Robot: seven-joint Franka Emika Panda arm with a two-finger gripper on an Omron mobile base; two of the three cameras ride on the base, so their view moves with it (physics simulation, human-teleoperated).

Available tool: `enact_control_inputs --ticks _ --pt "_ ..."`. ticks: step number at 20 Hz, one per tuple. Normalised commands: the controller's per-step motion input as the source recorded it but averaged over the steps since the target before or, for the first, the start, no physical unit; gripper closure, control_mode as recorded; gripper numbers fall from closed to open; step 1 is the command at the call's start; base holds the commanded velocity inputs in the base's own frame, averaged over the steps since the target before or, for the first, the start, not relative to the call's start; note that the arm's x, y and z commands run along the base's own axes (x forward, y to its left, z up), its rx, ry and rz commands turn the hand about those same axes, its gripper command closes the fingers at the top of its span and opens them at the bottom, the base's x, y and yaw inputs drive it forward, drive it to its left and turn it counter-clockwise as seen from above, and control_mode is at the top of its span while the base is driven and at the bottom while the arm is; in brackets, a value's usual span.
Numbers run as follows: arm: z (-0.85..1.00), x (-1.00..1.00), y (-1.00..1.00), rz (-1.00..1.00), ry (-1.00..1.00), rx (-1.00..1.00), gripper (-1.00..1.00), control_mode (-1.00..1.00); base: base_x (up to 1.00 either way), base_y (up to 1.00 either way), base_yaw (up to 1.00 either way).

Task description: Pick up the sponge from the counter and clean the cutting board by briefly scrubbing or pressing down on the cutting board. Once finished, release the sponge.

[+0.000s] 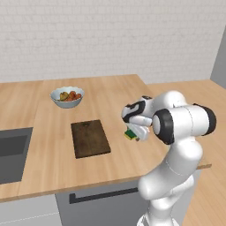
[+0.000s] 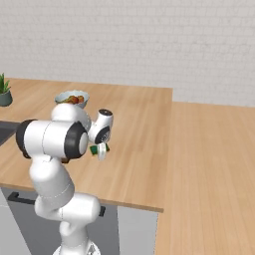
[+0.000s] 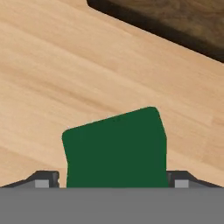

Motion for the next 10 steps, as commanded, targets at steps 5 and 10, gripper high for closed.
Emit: enact_control_inputs --ticks 5,10 --pt "0.28 -0.13 0.0 0.03 -0.01 0.0 -1.0 -1.0 0.0 0.0 0.0" --pt "0.78 -0.4 -0.06 0.08 -0.09 0.0 -1.0 -1.0 0.0 0.0 0.0"
